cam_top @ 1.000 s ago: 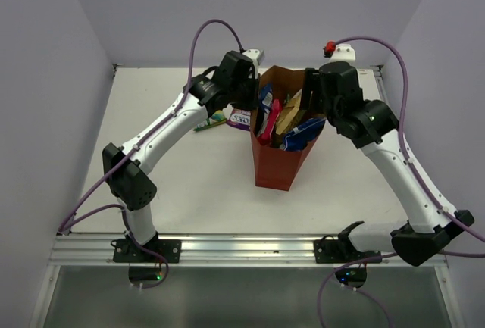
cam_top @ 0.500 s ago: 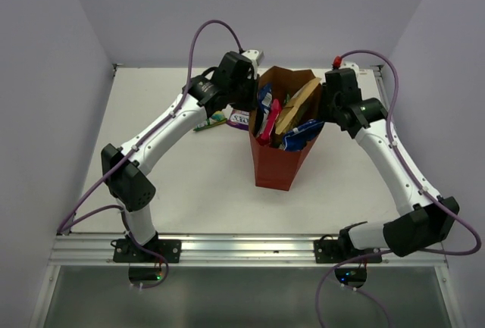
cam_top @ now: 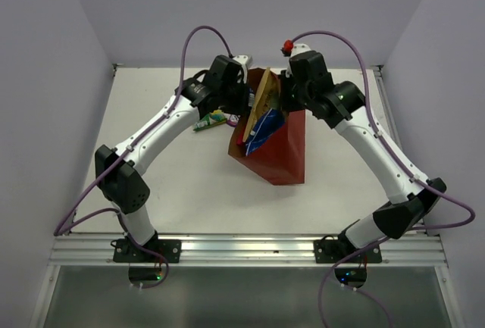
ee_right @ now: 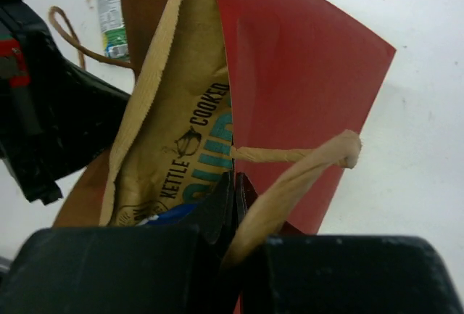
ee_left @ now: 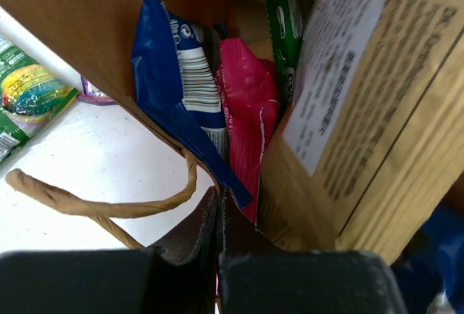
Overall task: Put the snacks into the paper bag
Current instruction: Adjust the snack in the paper bag.
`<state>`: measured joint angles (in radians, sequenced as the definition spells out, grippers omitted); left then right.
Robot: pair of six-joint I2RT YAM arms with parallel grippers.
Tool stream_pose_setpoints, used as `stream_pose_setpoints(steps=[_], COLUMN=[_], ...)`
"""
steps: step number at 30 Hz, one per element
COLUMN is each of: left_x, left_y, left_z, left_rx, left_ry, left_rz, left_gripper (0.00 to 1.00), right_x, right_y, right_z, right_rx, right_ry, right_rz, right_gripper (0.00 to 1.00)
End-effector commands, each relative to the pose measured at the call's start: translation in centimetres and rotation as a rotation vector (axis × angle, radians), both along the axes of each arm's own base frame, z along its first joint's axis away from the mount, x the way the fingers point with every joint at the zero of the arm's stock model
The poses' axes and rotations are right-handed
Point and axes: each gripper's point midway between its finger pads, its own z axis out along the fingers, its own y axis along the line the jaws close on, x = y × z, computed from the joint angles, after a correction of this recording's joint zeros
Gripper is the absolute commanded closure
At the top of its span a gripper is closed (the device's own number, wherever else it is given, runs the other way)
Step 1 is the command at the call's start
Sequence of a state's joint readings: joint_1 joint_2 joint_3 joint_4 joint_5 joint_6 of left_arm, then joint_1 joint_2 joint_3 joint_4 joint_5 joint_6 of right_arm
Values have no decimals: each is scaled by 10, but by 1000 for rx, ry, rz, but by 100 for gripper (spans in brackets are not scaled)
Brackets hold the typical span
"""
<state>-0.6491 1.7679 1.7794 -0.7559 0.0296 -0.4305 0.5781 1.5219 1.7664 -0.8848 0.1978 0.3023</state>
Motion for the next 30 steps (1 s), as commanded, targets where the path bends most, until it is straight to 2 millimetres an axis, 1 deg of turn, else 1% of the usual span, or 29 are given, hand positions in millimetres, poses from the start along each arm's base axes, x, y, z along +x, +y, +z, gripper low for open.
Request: stream_pose_setpoints(steps=[1,2,3,4,5,6,7,8,9,10,11,12,13,14,15,16,17,18,19,20,21,22,24,27,30], left_x=[-5,-10,-14,-22,-24,-22,-23,-20,-23,-29,-37,-40,-48,-46,-37,-31,-28,-31,-26,-26,-28,-25,-21,-21,-29], left_y=[-13,-15,-18,-20,-18,-12,0,5,6,6,2,3,4,10,22,32,34,29,28,23,19,17,15,11,4], left_z=[51,53,54,61,66,70,76,81,86,103,113,122,131,131,125,105,94,82,62,54,47,35,28,40,54], left_rx=[-151,-150,-147,-151,-157,-151,-161,-195,-229,-268,-296,-296,-294,-270,-223,-180,-172,-190,-179,-183,-189,-168,-145,-164,-171], left_ry=[-88,-85,-84,-91,-103,-123,-141,-144,-136,-157,-165,-192,-216,-237,-256,-219,-189,-141,-102,-81,-59,-31,-19,-33,-61], left_rz=[-43,-59,-75,-94,-95,-74,-46,-14,-31,-52,-81,-81,-84,-64,4,34,37,-4,-7,-21,-40,-40,-47,-71,-99], left_gripper=[100,100,100,100,100,100,100,100,100,100,100,100,100,100,100,100,100,100,100,100,100,100,100,100,100], right_x=[6,8,13,12,14,15,14,13,12,12,11,10,8,7,10,10,11,10,11,12,14,14,13,11,9], right_y=[-23,-34,-55,-58,-63,-71,-71,-69,-69,-68,-67,-66,-68,-67,-68,-68,-67,-66,-65,-64,-64,-65,-68,-74,-79], right_z=[50,40,35,26,25,28,27,26,25,23,22,22,27,23,23,21,12,6,1,-5,-7,-13,-20,-26,-31], right_rx=[9,-32,-44,-30,-16,-1,-2,2,-2,-3,-5,-3,7,7,13,12,3,-6,-8,-15,-14,-27,-43,-70,-88], right_ry=[-163,-147,-128,-102,-101,-115,-112,-106,-104,-96,-90,-88,-106,-104,-121,-123,-104,-83,-69,-53,-56,-45,-26,-14,-2], right_rz=[-95,-122,-171,-162,-172,-189,-185,-167,-162,-156,-145,-144,-146,-143,-148,-149,-148,-145,-141,-141,-143,-146,-153,-169,-179], right_gripper=[100,100,100,100,100,100,100,100,100,100,100,100,100,100,100,100,100,100,100,100,100,100,100,100,100])
